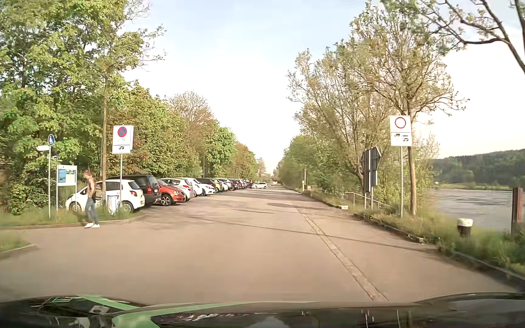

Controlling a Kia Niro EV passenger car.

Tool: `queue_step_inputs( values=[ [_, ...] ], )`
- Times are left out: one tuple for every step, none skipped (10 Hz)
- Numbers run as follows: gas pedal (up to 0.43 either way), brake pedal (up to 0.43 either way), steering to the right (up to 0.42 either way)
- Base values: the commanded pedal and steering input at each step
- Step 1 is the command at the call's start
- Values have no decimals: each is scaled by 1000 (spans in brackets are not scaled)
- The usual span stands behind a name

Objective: Follow the waypoints while adhering to traffic rules and regulations

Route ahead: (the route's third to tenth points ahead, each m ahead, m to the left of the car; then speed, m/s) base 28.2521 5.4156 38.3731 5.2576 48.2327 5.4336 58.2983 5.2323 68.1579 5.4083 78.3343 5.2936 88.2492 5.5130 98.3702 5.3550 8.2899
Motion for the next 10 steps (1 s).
queue_step_inputs(
  values=[
    [87, 0, -3],
    [87, 0, -3],
    [87, 0, -3],
    [87, 0, -4],
    [87, 0, -4],
    [87, 0, -4],
    [87, 0, -4],
    [87, 0, -4],
    [87, 0, -4],
    [87, 0, -2]
  ],
)
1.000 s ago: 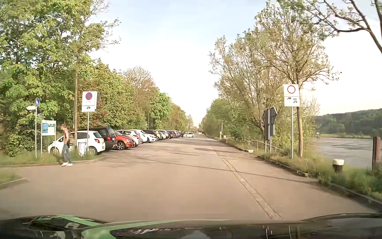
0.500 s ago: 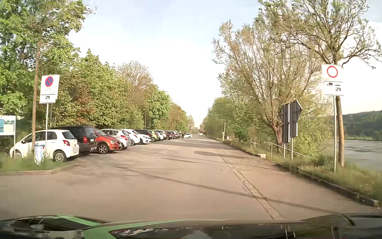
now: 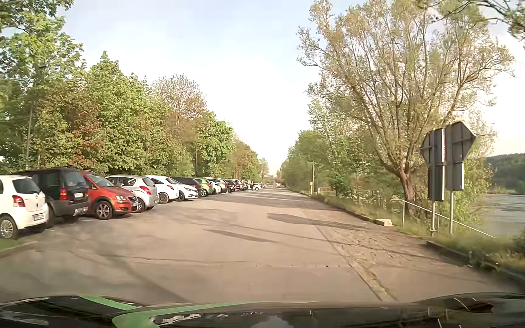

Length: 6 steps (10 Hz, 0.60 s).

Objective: Follow the waypoints while adhering to traffic rules and regulations

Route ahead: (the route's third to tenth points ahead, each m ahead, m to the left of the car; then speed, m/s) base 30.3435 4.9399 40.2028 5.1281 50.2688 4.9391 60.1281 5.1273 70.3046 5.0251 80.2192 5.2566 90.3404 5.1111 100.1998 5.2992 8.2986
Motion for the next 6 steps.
queue_step_inputs(
  values=[
    [87, 0, 0],
    [87, 0, 0],
    [87, 0, 0],
    [87, 0, 0],
    [87, 0, -1],
    [87, 0, -1]
  ],
)
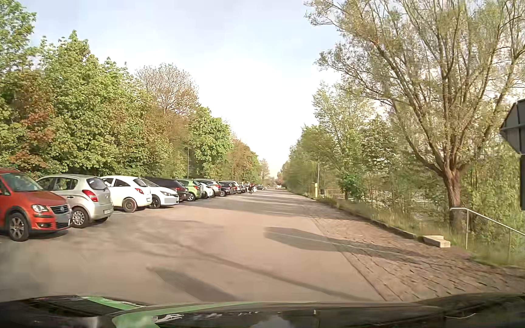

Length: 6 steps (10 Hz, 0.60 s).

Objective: Follow the waypoints while adhering to traffic rules and regulations

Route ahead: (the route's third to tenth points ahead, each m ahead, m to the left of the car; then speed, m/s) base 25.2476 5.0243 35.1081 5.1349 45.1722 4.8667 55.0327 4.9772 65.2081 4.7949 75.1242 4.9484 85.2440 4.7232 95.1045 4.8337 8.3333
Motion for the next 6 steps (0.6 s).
queue_step_inputs(
  values=[
    [87, 0, -1],
    [87, 0, -1],
    [87, 0, -1],
    [87, 0, -1],
    [87, 0, -1],
    [87, 0, -1]
  ],
)
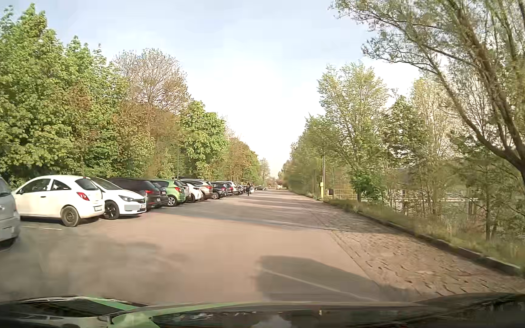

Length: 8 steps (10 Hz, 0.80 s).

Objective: Follow the waypoints while adhering to traffic rules and regulations

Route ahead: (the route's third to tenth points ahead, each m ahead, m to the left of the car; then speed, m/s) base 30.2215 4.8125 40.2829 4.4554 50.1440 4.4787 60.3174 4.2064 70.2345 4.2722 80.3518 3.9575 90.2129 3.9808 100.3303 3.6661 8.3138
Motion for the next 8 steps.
queue_step_inputs(
  values=[
    [87, 0, -1],
    [87, 0, -1],
    [87, 0, -1],
    [87, 0, -1],
    [87, 0, -1],
    [87, 0, 0],
    [87, 0, 1],
    [87, 0, 1]
  ],
)
